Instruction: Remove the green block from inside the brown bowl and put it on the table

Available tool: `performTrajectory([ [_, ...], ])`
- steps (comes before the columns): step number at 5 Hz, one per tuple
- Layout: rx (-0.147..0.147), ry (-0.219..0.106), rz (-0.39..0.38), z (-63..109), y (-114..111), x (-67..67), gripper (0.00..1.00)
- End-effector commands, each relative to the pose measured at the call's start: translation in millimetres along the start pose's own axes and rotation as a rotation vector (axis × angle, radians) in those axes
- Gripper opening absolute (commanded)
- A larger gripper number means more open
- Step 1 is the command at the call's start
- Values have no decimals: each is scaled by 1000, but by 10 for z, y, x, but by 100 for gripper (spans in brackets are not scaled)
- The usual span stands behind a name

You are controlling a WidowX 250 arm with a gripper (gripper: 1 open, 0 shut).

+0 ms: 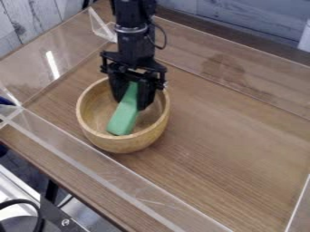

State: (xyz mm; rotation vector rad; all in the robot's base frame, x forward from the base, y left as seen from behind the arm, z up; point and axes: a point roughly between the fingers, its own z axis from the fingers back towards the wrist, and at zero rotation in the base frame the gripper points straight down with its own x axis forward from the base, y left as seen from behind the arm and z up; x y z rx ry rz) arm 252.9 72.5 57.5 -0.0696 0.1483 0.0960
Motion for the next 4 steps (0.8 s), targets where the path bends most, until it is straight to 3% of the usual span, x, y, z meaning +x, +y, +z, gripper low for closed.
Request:
performTrajectory([
  [1,17,-93,0,281,-14,85,0],
  [4,10,-112,7,411,-62,88,0],
])
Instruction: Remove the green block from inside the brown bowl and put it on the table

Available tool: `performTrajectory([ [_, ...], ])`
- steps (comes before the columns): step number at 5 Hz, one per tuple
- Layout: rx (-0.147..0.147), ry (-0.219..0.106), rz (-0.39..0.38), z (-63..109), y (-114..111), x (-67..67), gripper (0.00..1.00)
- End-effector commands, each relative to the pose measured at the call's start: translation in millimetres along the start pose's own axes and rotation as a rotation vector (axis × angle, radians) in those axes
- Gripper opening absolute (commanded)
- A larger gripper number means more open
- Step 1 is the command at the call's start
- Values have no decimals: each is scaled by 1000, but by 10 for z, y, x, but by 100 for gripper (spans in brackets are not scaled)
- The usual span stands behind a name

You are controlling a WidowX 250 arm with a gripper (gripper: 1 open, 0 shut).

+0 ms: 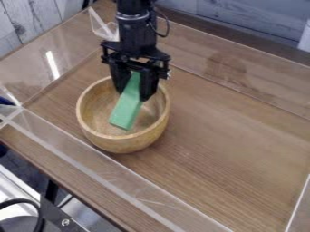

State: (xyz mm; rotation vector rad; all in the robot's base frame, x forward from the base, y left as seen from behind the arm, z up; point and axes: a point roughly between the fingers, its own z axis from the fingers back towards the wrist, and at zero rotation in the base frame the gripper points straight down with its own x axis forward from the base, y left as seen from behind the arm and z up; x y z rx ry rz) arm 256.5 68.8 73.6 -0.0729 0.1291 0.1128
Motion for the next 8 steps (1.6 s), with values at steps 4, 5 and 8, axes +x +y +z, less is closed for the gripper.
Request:
performTrajectory([
  [4,-14,-125,-29,457,-255,118,0],
  [5,-26,-127,-58,485,-425,127,0],
  [8,-36,-96,-126,244,-1068,114,0],
])
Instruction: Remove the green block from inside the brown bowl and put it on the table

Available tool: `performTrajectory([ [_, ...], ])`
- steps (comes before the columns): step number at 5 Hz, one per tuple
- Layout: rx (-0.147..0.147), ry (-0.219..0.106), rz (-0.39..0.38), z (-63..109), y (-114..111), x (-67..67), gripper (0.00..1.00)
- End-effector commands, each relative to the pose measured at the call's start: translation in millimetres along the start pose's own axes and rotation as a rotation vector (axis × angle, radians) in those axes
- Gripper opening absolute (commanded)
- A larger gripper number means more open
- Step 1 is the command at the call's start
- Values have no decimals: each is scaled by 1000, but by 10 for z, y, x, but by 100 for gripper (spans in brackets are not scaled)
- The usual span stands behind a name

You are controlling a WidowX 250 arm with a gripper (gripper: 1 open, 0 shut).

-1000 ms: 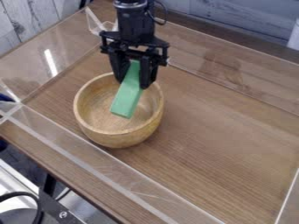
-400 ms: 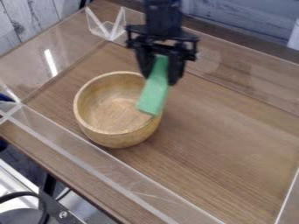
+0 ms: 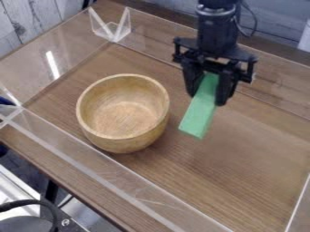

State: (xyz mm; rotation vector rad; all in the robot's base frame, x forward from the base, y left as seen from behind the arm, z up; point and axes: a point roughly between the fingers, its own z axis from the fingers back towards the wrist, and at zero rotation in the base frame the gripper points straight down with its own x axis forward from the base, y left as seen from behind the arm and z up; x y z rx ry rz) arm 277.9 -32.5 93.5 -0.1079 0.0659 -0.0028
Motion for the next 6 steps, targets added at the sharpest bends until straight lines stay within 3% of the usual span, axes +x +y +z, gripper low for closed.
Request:
performTrajectory([
  [1,1,-16,-23,-52,-51,-50,0],
  [3,5,8,-57,-425,-93,-192,0],
  [4,3,6,-69,-546,-122,-184,0],
  [6,-1,9,-73,-627,-153,-145,0],
])
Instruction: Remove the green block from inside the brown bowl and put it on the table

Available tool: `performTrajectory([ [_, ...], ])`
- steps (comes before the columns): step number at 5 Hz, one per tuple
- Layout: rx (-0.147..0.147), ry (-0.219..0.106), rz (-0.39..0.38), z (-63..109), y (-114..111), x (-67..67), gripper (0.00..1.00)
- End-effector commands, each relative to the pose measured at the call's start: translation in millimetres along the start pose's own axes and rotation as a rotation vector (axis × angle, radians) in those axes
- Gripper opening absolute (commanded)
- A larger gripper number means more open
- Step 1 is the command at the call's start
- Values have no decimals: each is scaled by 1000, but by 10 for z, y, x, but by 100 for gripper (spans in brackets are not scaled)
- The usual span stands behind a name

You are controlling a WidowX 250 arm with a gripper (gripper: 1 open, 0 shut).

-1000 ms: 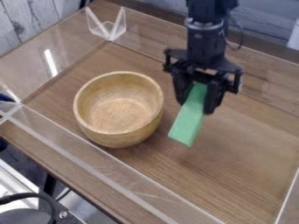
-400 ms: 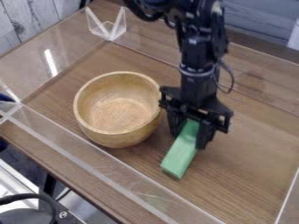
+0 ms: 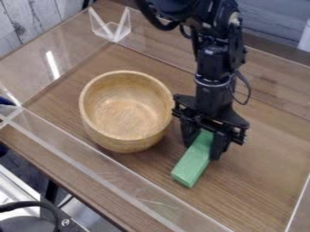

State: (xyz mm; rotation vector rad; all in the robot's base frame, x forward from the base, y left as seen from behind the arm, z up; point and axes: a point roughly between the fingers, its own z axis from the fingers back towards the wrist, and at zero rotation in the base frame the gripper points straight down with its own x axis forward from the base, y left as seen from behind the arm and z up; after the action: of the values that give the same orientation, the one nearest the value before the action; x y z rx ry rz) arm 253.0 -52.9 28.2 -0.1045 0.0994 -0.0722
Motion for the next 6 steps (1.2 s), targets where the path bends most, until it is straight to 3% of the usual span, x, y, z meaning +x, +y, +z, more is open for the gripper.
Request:
performTrajectory([
  [1,-9,-26,-6,66,-16,58,0],
  [6,-25,-12,-4,83,-8,53,0],
])
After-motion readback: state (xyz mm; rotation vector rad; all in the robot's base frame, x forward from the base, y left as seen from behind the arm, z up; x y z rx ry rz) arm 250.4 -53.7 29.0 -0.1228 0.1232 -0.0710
